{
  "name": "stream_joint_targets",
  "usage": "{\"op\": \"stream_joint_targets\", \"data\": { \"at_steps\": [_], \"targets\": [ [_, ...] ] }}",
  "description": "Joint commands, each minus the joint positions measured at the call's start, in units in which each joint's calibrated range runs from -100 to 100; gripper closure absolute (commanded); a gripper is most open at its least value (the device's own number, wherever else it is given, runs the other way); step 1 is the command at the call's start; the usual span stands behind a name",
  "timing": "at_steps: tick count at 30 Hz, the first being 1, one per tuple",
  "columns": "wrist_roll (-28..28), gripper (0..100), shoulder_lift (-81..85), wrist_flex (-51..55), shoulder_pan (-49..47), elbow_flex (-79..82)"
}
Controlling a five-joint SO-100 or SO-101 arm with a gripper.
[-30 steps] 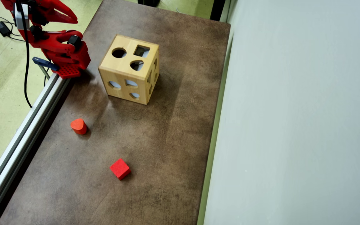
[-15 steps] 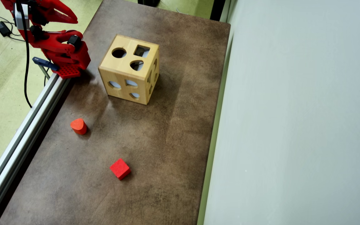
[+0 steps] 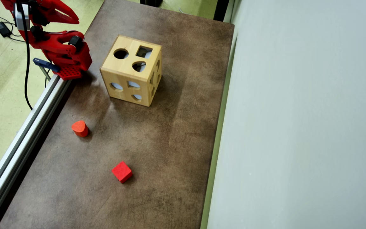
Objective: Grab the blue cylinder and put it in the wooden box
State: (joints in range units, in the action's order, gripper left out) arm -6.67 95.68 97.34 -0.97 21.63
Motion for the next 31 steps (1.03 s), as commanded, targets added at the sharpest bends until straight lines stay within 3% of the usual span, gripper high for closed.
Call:
{"op": "stream_joint_targets", "data": {
  "at_steps": [1, 31],
  "targets": [
    [-0.34, 97, -0.43, 0.49, -0.22, -0.25],
    [-0.34, 97, -0.43, 0.49, -0.22, -0.25]
  ]
}}
